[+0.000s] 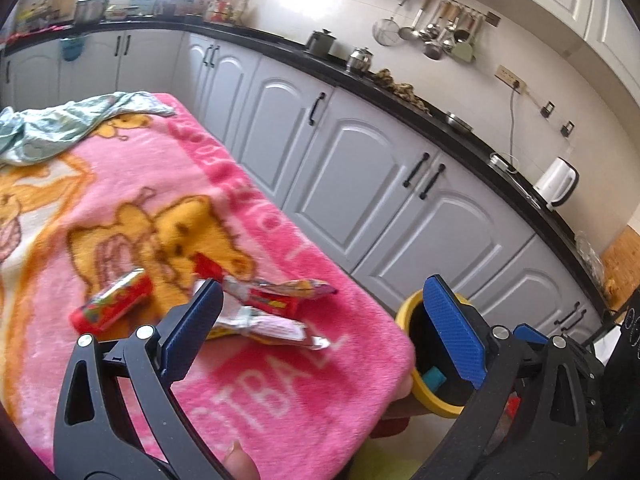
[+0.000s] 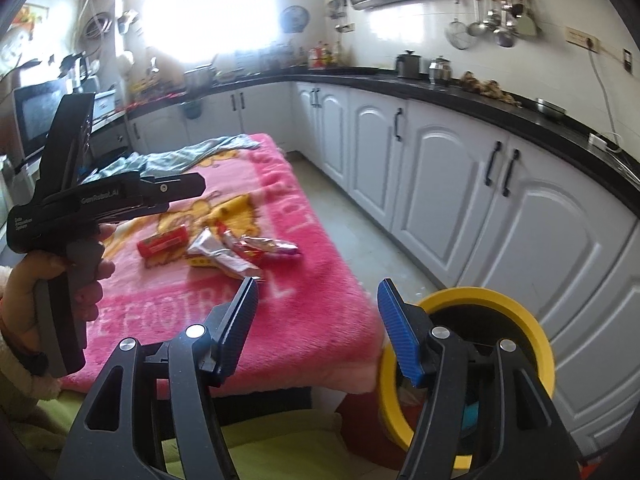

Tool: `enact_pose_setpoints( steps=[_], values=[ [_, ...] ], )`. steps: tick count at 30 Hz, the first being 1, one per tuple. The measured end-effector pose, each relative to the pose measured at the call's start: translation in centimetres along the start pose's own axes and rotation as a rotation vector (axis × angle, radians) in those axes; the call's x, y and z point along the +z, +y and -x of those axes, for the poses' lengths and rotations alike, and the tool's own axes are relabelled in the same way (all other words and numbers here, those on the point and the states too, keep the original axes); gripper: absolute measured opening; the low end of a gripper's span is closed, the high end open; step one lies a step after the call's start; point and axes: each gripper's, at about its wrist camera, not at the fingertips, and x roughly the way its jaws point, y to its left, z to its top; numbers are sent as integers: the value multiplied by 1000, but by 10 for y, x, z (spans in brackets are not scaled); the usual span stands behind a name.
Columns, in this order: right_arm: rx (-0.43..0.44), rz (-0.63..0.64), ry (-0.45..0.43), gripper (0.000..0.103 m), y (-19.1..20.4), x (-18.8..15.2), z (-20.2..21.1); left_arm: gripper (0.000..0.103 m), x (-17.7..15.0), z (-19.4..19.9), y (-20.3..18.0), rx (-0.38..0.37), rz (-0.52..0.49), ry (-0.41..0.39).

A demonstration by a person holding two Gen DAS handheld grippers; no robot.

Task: Collect trash
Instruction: 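Move both tools back over the remaining trash on the blanket, then grasp the red-green candy tube with the left tool while the right tool grasps the white-yellow wrapper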

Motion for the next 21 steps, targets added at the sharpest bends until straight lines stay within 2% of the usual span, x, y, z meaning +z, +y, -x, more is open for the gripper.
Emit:
enact_pose_setpoints(
  steps=[13,17,21],
  values=[
    [118,174,68,60,62,16,-65,92,4,18,69,135,71,-42],
    [129,241,105,60,78,14,-94,92,3,19,94,171,109,-37],
    [160,233,156,60,78,11,-120,92,1,16,113,205,121,-19]
  ],
)
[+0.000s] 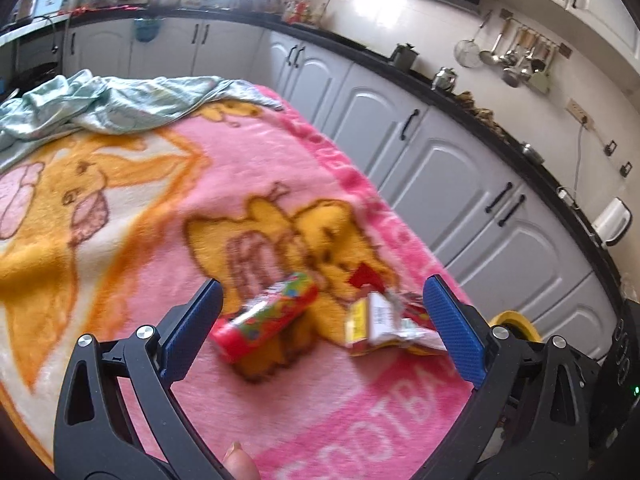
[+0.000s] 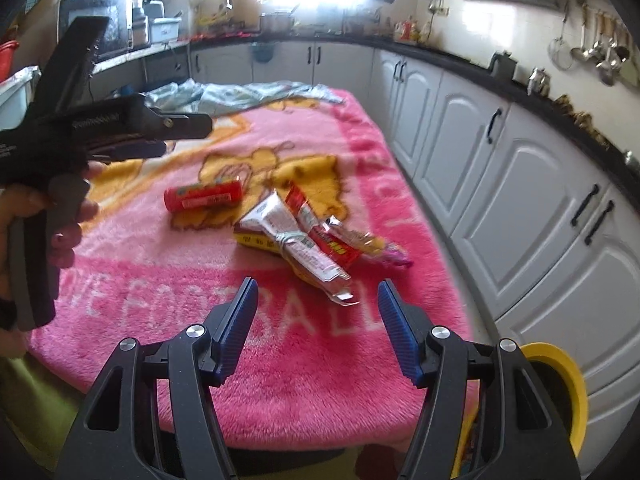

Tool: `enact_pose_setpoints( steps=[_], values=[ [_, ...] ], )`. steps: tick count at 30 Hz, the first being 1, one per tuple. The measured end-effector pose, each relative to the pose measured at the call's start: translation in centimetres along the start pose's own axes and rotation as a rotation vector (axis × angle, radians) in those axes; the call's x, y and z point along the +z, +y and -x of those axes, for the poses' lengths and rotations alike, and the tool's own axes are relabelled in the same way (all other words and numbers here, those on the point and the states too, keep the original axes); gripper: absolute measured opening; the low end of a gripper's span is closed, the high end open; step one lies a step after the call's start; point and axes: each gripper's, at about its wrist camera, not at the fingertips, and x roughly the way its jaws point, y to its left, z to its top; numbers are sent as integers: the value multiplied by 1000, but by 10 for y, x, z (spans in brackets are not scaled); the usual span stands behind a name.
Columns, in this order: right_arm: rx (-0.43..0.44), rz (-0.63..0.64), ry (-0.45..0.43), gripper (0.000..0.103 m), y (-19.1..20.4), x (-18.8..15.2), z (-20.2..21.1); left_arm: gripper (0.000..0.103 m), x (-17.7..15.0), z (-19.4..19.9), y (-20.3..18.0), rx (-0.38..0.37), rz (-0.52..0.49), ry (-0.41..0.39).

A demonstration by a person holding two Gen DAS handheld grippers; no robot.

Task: Collect trash
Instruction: 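Grasp the red-green candy tube with the left tool while the right tool grasps the white-yellow wrapper, then carry the candy tube and wrapper to the yellow bin and open both tools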

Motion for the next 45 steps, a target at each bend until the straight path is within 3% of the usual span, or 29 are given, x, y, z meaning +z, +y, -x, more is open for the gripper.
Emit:
enact_pose_setpoints(
  steps=[9,15,16,17,19,22,27,29,37,45],
  values=[
    [71,-46,86,58,-17,4,-52,92,-14,-36,20,86,-87,98],
    [108,-48,132,33,-21,-1,-64,92,-21,-52,24,80,-122,144],
    [111,-52,131,19,-21,-2,-63,92,-21,-55,25,80,-129,151],
    [123,-57,137,13,-21,-4,-62,92,-21,-56,24,80,-133,155],
    [132,-59,135,10,-21,-6,-58,92,-20,-57,23,66,-144,158],
    [143,-47,136,9,-17,-10,-51,76,-19,-59,21,60,-167,166],
    [164,-25,128,8,-7,-13,-38,37,-25,-62,18,82,-208,193],
    [167,-28,120,8,-4,-14,-32,28,-25,-61,20,75,-207,200],
    [166,-51,70,8,2,-13,-5,24,-28,-49,19,26,-190,199],
    [132,-85,14,8,-6,-15,29,24,-25,-21,-9,-54,-212,145]
  ],
)
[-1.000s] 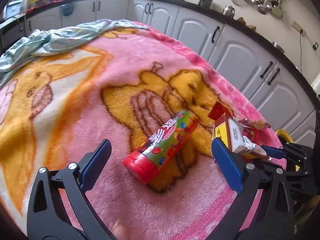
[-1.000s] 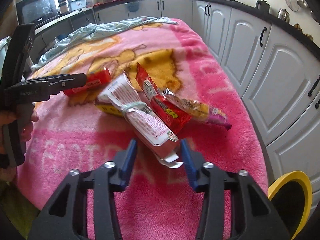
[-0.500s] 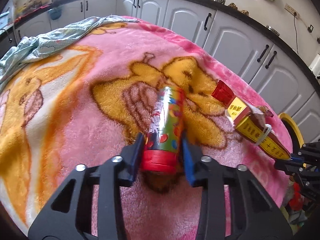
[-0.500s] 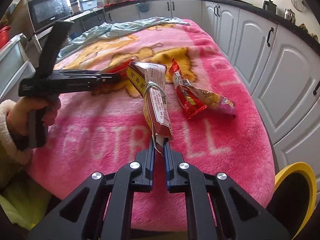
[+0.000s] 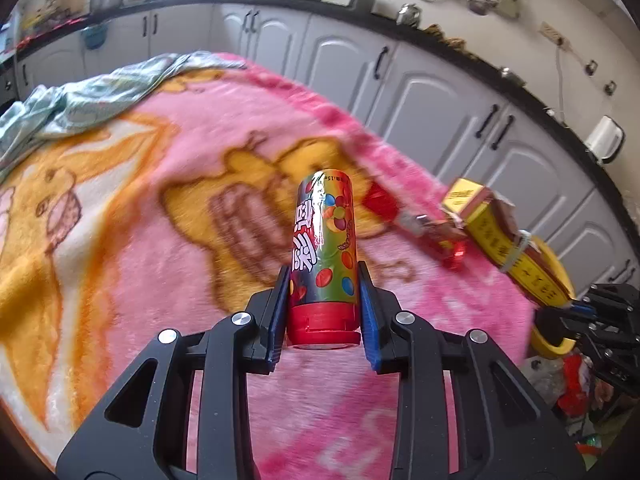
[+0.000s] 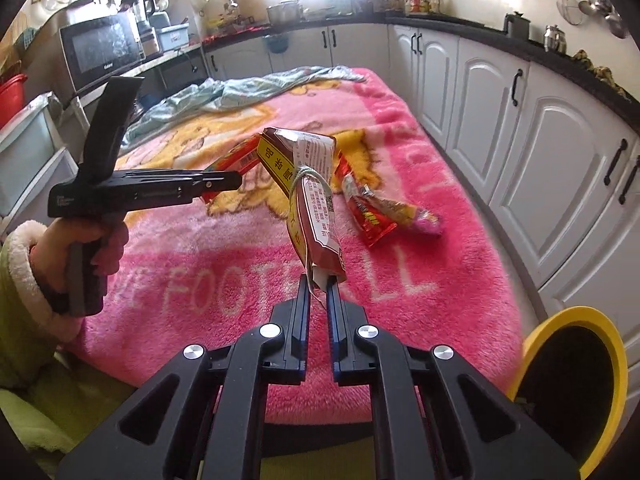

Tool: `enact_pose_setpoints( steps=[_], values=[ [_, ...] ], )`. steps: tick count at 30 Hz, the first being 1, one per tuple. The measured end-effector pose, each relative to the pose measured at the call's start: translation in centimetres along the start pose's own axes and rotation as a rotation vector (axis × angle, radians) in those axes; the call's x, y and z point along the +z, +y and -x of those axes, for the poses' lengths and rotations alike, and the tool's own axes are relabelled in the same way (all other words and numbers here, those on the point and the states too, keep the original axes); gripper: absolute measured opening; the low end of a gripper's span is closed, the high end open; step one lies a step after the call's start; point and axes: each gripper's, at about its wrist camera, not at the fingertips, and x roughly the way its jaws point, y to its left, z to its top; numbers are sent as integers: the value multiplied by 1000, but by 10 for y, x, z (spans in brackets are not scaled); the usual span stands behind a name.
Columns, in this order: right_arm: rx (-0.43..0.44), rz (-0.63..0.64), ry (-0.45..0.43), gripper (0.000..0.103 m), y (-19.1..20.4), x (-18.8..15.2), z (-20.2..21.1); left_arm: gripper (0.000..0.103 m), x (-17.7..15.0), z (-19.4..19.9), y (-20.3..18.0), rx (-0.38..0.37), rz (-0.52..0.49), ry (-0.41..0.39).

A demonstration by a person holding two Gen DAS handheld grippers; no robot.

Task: Collect trash
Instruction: 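Carry the candy tube and wrapper to the yellow bin and open both tools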

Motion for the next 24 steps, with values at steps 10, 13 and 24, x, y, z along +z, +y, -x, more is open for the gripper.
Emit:
enact_pose_setpoints(
  steps=[10,13,24],
  values=[
    [-55,-49,-71,7,-16,-5,45,24,7,19,-50,-112,-43,-37],
    [-76,-72,-94,7,-24,-11,61,24,8,21,-64,-140,-58,-38],
    [-164,-185,-169,2,-64,-37,115,24,15,14,-134,-226,-150,-32]
  ],
)
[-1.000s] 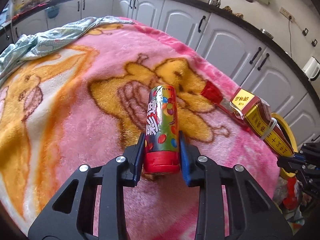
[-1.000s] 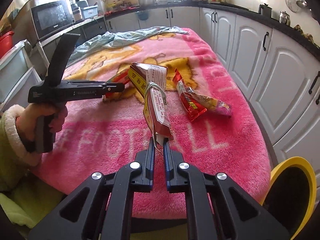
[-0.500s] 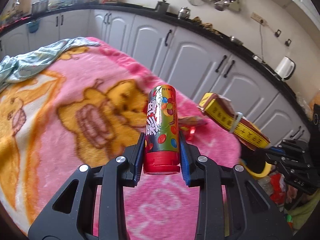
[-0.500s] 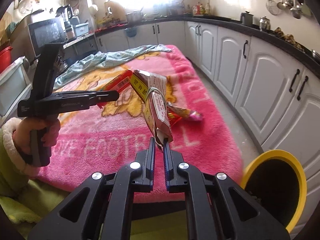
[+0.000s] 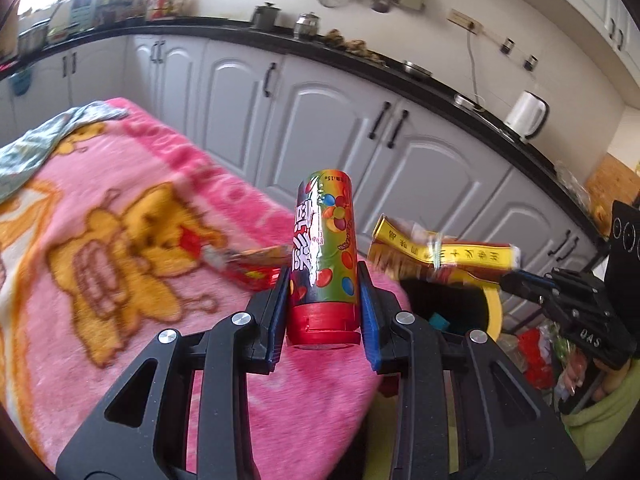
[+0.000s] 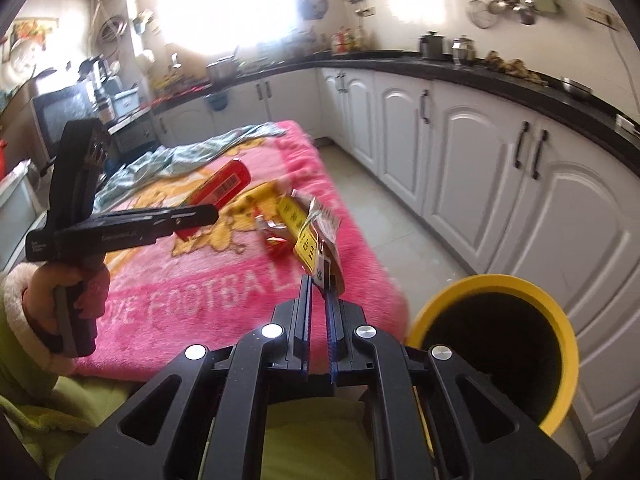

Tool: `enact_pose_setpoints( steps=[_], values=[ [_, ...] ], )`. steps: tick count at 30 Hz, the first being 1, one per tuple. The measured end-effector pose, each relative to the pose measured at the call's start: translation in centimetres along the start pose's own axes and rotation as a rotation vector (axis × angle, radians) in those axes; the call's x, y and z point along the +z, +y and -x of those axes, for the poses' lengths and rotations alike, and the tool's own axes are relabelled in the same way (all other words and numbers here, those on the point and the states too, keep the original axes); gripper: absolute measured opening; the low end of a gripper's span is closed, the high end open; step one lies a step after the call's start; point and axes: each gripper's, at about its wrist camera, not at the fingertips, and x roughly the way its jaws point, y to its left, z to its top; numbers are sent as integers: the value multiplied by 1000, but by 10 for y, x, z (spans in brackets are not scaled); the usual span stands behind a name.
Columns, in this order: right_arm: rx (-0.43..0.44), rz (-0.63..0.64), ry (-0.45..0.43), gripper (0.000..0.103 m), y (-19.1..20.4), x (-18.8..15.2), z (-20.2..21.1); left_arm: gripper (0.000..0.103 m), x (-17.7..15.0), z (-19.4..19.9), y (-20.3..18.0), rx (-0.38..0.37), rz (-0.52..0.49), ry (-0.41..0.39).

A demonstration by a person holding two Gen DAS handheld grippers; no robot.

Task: Collect trash
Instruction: 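Carry the candy tube and wrapper to the yellow bin and open both tools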

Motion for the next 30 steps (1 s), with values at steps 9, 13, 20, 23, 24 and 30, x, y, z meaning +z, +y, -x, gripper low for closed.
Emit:
enact_pose_setpoints(
  steps=[9,13,20,23,24,30],
  values=[
    [-106,-138,-82,1,-59,-13,43,24,10,-46,-64,-93,-79,54],
    [-173,-199,-103,1,-89,-23,57,24,9,-65,-97,-117,-145,82],
    [-210,-268,-74,1,-122,-44,59,24,-3,-111,-140,-156,-223,165],
    [-226,-282,-43,1,-130,-53,52,24,-12,-137,-147,-164,-219,217],
    [-228,-291,-31,1,-134,-56,48,24,-14,-141,-148,-164,-217,226],
    [-238,-337,31,1,-146,-75,31,24,-23,-166,-156,-173,-212,268]
  ],
)
